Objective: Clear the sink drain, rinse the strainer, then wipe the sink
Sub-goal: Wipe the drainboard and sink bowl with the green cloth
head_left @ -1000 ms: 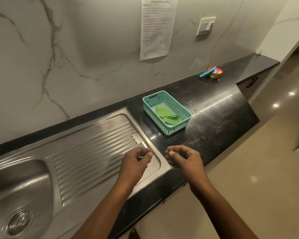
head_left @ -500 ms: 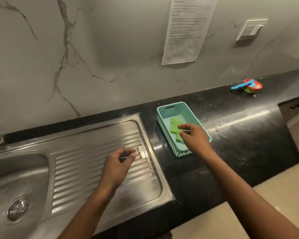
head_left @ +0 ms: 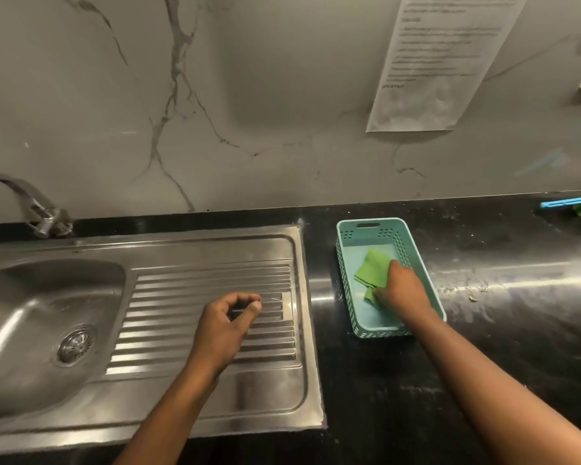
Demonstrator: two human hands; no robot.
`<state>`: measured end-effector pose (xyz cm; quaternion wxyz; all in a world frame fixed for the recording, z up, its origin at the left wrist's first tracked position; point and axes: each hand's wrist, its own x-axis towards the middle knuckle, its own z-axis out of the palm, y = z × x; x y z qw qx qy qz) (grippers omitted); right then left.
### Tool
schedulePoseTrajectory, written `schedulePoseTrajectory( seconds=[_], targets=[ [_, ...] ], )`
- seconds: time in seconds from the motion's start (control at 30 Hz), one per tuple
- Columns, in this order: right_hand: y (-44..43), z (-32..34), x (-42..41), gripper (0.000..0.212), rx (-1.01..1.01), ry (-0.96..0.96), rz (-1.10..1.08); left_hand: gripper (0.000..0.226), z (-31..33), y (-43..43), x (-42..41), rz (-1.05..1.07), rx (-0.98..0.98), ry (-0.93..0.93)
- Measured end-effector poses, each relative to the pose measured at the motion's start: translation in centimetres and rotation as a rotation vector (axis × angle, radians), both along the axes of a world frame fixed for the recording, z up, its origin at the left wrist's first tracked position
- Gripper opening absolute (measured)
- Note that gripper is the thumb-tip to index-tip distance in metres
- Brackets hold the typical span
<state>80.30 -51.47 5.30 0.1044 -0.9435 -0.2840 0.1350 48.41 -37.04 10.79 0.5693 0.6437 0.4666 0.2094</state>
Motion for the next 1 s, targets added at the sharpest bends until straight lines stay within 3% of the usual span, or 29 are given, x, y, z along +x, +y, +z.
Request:
schedulePoseTrajectory(
  seconds=[0.07,0.13,0.23,0.33,0.43,0.53,0.63,0.7,0.73,0.87,0.93,1.0],
  targets=[
    [0.2,0.7,0.2,0.027,0.048,0.017,-0.026,0.010,0.1,0.1,0.2,0.014,-0.002,0.001],
    [0.4,2.3,0.4,0.042,0.173,0.073,-0.102,0.010,0.1,0.3,0.2,0.033,0.002,-0.003],
    [1.6,5.9,0.3,0.047,0.559,0.296,-0.241,0.010,0.1,0.6,-0.1,0.063,0.006,-0.007],
    [4.0,9.4,0.1,0.042,0.851,0.830,-0.240,0.011,0.1,0.6,-0.9,0.072,-0.001,-0.006],
    [6.5,12.0,-1.2,0.039,0.791,1.419,-0.125,0.012,-0.1,0.7,-1.7,0.086,-0.006,-0.012],
    [9.7,11.6,-3.1,0.028,0.644,1.701,-0.086,0.013,-0.1,1.1,-2.5,0.115,-0.011,-0.021],
    [13.3,10.0,-5.1,0.019,0.522,1.605,-0.076,0.012,-0.3,1.6,-3.1,0.127,-0.010,-0.021],
    [15.8,8.6,-5.9,0.012,0.538,1.371,-0.132,0.012,-0.5,2.0,-3.8,0.124,-0.006,-0.024],
    [16.9,7.7,-6.0,0.020,0.569,1.197,-0.125,0.012,-0.6,2.2,-4.1,0.121,-0.004,-0.023],
    [19.3,5.1,-6.0,0.052,0.514,0.449,0.163,0.012,-0.9,3.0,-5.0,0.116,-0.009,-0.015],
    [19.4,3.7,-5.9,0.056,0.367,0.276,0.324,0.013,-0.9,3.2,-5.2,0.108,-0.013,-0.016],
    [19.2,1.7,-6.3,0.050,0.150,0.223,0.435,0.013,-1.0,3.6,-5.5,0.095,-0.017,-0.020]
  ],
)
